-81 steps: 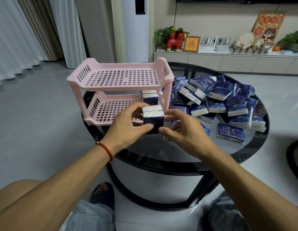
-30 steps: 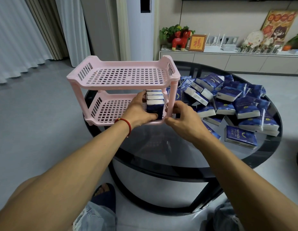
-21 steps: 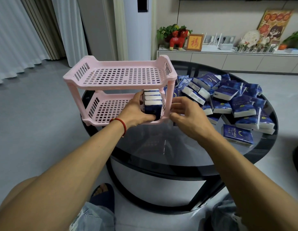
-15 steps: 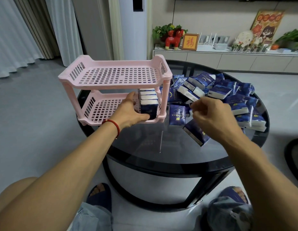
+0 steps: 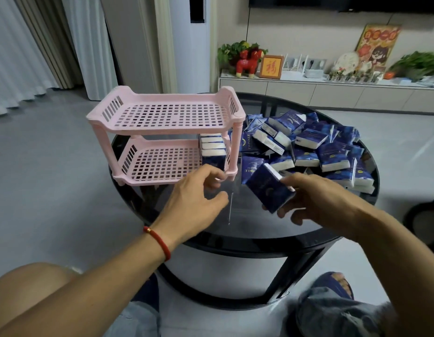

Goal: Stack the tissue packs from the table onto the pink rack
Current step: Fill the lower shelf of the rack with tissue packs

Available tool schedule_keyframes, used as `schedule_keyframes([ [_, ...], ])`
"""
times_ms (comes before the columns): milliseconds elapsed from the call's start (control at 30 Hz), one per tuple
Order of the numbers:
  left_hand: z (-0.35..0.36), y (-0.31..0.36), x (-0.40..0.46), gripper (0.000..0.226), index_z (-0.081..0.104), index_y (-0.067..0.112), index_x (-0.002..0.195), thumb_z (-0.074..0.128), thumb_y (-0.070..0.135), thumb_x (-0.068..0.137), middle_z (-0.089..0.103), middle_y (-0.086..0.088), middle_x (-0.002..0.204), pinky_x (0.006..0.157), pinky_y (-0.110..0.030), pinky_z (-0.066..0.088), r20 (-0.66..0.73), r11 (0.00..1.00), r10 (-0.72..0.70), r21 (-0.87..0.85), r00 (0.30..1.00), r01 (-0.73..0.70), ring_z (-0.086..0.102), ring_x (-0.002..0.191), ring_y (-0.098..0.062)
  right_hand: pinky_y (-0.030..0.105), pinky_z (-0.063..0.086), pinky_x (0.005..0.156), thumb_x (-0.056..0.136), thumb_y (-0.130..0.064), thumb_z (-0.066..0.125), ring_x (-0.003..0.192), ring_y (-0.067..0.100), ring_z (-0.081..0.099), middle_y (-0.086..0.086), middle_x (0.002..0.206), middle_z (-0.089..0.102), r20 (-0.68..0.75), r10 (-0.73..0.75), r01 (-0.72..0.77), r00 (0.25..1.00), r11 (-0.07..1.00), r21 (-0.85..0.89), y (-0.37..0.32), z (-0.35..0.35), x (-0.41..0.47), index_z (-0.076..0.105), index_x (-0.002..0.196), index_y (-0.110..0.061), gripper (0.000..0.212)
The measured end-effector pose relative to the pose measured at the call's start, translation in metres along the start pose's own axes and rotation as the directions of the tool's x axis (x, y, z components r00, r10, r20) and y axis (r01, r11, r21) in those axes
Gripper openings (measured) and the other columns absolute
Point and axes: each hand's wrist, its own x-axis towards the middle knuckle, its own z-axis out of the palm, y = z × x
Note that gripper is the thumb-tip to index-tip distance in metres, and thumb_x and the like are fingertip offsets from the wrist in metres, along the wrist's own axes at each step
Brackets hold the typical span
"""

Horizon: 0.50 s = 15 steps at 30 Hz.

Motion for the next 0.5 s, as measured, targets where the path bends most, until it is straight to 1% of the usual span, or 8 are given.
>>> schedule_keyframes([
  [33,0.003,0.002,0.000,0.030,0.066,0.033,0.111,0.075,0.023,0.084,0.067,0.010,0.104,0.090,-0.033,0.058,0.032,0.994,-0.024,-0.102,0.999,0.027,0.068,0.093,-0.005,0.032,0.044,0.061,0.107,-0.027,0.041,0.073,0.024,0.064,0.027,0.101,0.074,0.059,0.017,-0.021,0.998,0.997,0.071,-0.002,0.004,-0.002,0.065,0.117,0.001,0.038],
  [100,0.006,0.007,0.001,0.040,0.065,0.039,0.117,0.076,0.032,0.079,0.068,0.011,0.111,0.090,-0.032,0.058,0.092,0.967,-0.040,-0.246,0.995,0.061,0.070,0.091,-0.005,0.031,0.044,0.059,0.107,-0.029,0.036,0.071,0.024,0.063,0.027,0.097,0.073,0.141,0.032,-0.040,0.990,0.998,0.058,-0.003,0.012,-0.001,0.063,0.116,0.004,0.044],
  [167,0.006,0.009,0.002,0.053,0.062,0.042,0.127,0.075,0.033,0.077,0.066,0.011,0.120,0.090,-0.035,0.060,0.153,0.954,0.016,-0.297,0.988,0.031,0.070,0.098,-0.008,0.030,0.043,0.058,0.107,-0.032,0.036,0.070,0.025,0.063,0.027,0.092,0.071,0.188,0.048,-0.056,0.981,0.998,0.033,-0.003,0.021,0.003,0.063,0.112,0.005,0.046],
  [233,0.003,0.008,0.001,0.058,0.061,0.046,0.131,0.077,0.025,0.079,0.065,0.013,0.122,0.090,-0.035,0.060,0.202,0.972,0.116,-0.223,0.972,-0.070,0.068,0.105,-0.010,0.030,0.043,0.057,0.107,-0.034,0.038,0.073,0.029,0.060,0.026,0.089,0.068,0.217,0.052,-0.054,0.975,0.999,0.003,-0.004,0.028,0.007,0.064,0.111,0.004,0.047],
  [300,0.002,0.006,0.000,0.054,0.064,0.043,0.128,0.075,0.023,0.080,0.067,0.016,0.115,0.096,-0.029,0.054,0.208,0.979,0.204,-0.020,0.957,-0.204,0.065,0.106,-0.008,0.030,0.044,0.058,0.106,-0.041,0.041,0.077,0.031,0.057,0.022,0.087,0.066,0.214,0.038,-0.025,0.976,0.998,-0.063,-0.001,0.034,0.012,0.067,0.112,0.003,0.051],
  [367,0.000,0.002,-0.001,0.044,0.067,0.037,0.121,0.074,0.030,0.078,0.067,0.016,0.107,0.095,-0.031,0.050,0.196,0.943,0.256,0.166,0.947,-0.289,0.062,0.102,-0.010,0.029,0.046,0.057,0.103,-0.054,0.043,0.076,0.029,0.057,0.020,0.086,0.066,0.184,0.019,0.008,0.983,0.990,-0.144,0.003,0.042,0.019,0.071,0.108,-0.003,0.059],
  [433,-0.003,-0.002,0.000,0.034,0.068,0.029,0.108,0.077,0.029,0.075,0.067,0.014,0.099,0.090,-0.034,0.049,0.187,0.915,0.260,0.265,0.947,-0.303,0.060,0.095,-0.014,0.029,0.047,0.058,0.097,-0.065,0.042,0.075,0.027,0.060,0.019,0.085,0.066,0.163,-0.014,0.046,0.986,0.979,-0.198,0.005,0.052,0.024,0.071,0.107,-0.004,0.069],
  [500,-0.010,-0.006,0.005,0.028,0.068,0.026,0.097,0.081,0.024,0.073,0.069,0.012,0.091,0.081,-0.027,0.049,0.123,0.938,0.212,0.252,0.969,-0.237,0.062,0.087,-0.009,0.030,0.046,0.057,0.096,-0.066,0.042,0.077,0.028,0.063,0.020,0.087,0.068,0.142,-0.060,0.082,0.988,0.985,-0.152,0.005,0.059,0.029,0.070,0.106,0.001,0.073],
])
